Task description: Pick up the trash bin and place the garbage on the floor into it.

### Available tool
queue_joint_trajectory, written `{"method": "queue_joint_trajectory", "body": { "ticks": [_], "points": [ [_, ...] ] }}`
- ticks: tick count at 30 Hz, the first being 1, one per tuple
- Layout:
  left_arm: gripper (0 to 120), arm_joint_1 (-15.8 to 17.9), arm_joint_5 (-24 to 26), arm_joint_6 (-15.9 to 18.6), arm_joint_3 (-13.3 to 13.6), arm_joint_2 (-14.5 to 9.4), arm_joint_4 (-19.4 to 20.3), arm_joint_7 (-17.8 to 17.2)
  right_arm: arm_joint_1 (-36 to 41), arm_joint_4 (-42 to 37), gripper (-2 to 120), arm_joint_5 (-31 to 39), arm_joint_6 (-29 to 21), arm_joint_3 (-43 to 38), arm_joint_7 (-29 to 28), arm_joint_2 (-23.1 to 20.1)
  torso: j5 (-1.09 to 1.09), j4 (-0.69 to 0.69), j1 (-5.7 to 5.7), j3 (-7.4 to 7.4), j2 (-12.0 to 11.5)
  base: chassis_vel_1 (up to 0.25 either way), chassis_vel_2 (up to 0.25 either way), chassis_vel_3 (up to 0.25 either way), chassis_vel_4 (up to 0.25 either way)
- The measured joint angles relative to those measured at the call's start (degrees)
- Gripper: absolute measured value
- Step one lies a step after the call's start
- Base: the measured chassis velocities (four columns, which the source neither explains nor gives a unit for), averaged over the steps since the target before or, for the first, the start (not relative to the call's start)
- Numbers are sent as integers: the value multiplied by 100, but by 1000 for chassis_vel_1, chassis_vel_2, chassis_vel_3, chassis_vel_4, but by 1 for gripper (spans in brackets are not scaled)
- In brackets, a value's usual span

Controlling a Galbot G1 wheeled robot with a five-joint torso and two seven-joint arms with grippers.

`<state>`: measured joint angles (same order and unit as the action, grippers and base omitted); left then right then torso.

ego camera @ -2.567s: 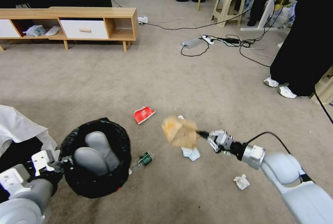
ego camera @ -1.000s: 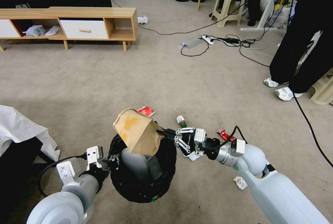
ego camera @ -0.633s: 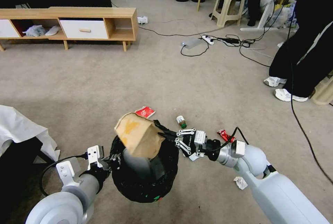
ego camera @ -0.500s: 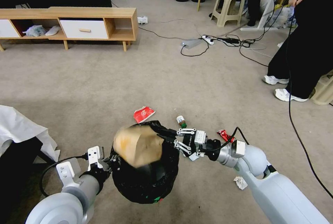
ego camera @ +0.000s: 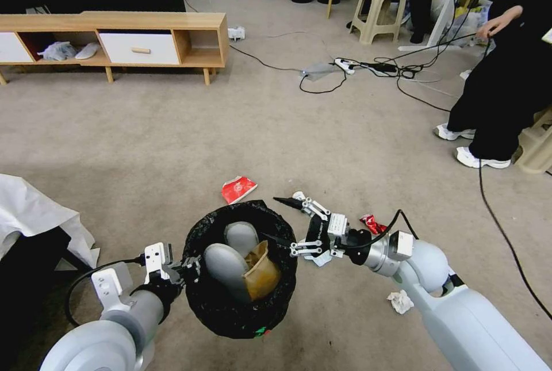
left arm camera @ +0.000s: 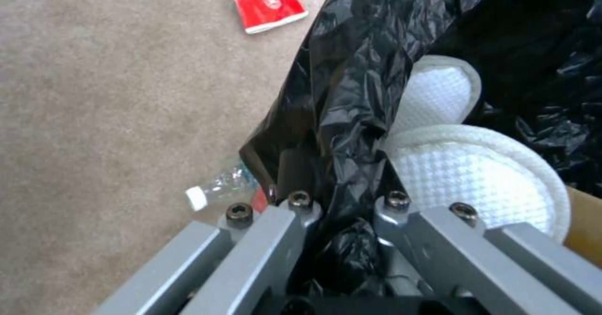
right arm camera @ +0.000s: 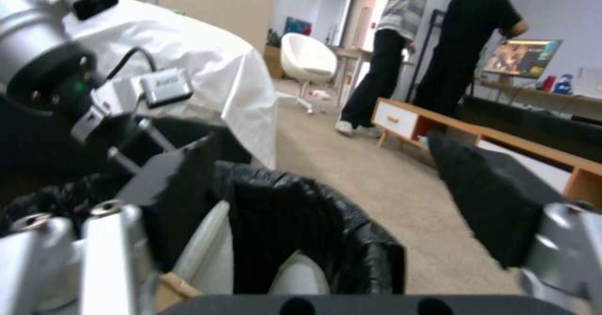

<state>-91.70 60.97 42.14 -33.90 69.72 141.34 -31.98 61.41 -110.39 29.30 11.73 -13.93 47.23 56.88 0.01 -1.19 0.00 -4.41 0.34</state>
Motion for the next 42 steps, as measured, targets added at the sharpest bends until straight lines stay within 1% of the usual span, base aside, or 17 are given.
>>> {"method": "queue_joint_trajectory", "body": {
  "ticks": [4,6,7,8,9,11,15,17,27,32,33,34,36,37,39,40,42],
  "points": [
    [3,34,53,0,-238,21,-42,-6,81,-132,99,163,-47,-134,-377,-44,0,0,0,0,0,0,0,0,0],
    [3,74,159,0,-577,58,-66,-29,239,-385,100,171,-243,-336,-1185,-95,-1,1,0,0,0,0,0,0,0],
    [3,74,159,0,-577,58,-66,-29,239,-385,100,171,-243,-336,-1185,-95,-1,1,0,0,0,0,0,0,0],
    [3,93,242,0,-791,84,-75,-35,366,-561,100,111,-448,-480,-1790,-109,-1,1,0,0,0,0,0,0,0],
    [3,93,242,0,-791,84,-75,-35,366,-561,100,111,-448,-480,-1790,-109,-1,1,0,0,0,0,0,0,0],
    [3,136,371,-1,-1205,124,-93,-43,706,-864,100,-132,-908,-806,-2999,-124,-1,0,0,1,0,0,0,0,0],
    [3,166,389,-1,-1396,134,-109,-50,1005,-998,100,-346,-1062,-1034,-3571,-121,-1,-2,0,0,0,0,0,0,0],
    [3,199,364,-1,-1597,173,-126,-70,1428,-1116,100,-769,-1031,-1369,-4175,-52,-1,-1,0,1,0,0,0,0,0],
    [3,181,76,-80,-1716,407,-170,-116,2231,-1347,100,-1614,-982,-2227,-5321,353,0,0,0,1,0,0,0,0,0],
    [3,115,36,-97,-1702,441,-152,-107,2665,-1480,100,-1699,-1424,-2310,-5933,289,-1,0,0,1,0,0,0,0,0],
    [3,101,37,-101,-1701,450,-121,-96,2936,-1600,100,-1710,-1977,-2375,-6152,136,1,0,0,1,0,0,0,0,0],
    [3,101,37,-101,-1701,450,-121,-96,2936,-1600,100,-1710,-1977,-2375,-6152,136,1,0,0,1,0,0,0,0,0],
    [3,89,44,-102,-1703,452,-80,-92,3266,-1858,100,-1485,-3258,-2398,-6587,-115,-2,0,0,1,0,0,0,0,0],
    [3,89,44,-102,-1703,452,-80,-92,3266,-1858,100,-1485,-3258,-2398,-6587,-115,-2,0,0,1,0,0,0,0,0],
    [3,69,52,-106,-1699,474,-35,-83,3424,-2017,100,-616,-4693,-2326,-6947,-337,0,-1,0,1,0,0,0,0,0],
    [3,69,52,-106,-1699,474,-35,-83,3424,-2017,100,-616,-4693,-2326,-6947,-337,0,-1,0,1,0,0,0,0,0],
    [3,47,55,-109,-1699,512,7,-80,3344,-1975,100,-64,-5353,-2236,-7037,-414,-1,0,0,1,0,0,0,0,0]
  ]
}}
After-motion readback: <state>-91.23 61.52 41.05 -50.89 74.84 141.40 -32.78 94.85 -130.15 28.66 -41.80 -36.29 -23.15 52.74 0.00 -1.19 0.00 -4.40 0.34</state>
